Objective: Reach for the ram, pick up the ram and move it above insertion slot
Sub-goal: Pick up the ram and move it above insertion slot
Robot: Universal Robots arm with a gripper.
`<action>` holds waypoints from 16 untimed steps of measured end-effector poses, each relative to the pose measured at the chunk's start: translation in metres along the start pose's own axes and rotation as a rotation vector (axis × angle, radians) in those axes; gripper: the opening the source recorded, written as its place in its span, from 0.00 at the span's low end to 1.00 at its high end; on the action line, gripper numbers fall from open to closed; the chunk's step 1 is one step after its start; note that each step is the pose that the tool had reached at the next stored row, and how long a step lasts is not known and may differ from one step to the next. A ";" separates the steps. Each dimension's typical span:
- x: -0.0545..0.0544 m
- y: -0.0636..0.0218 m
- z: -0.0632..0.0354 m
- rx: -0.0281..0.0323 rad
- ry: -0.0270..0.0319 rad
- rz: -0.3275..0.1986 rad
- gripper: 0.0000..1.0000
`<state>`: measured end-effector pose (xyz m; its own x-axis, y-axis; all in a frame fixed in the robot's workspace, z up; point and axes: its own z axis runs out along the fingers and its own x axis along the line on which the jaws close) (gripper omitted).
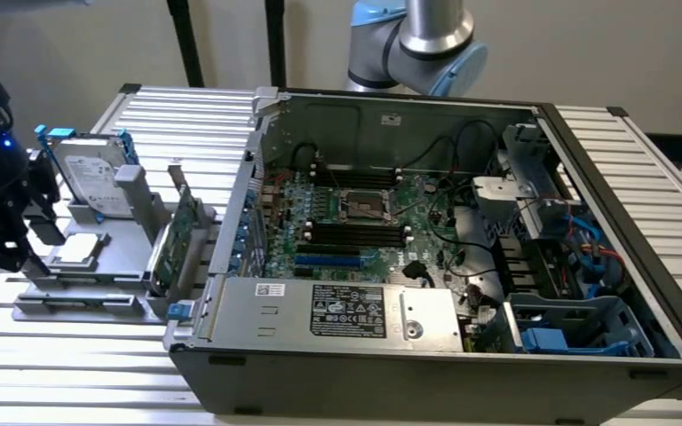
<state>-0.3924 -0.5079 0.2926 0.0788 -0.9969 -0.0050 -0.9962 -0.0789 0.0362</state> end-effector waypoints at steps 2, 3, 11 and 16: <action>0.000 0.0002 0.0036 0.0000 -0.0001 0.004 0.48; 0.000 0.0004 0.0054 -0.0001 -0.0002 0.006 0.48; 0.000 0.0002 0.0201 -0.0001 -0.0004 0.011 0.48; 0.000 0.0000 0.0291 0.0000 -0.0004 0.012 0.48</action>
<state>-0.3935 -0.5079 0.2636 0.0673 -0.9977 -0.0050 -0.9971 -0.0674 0.0362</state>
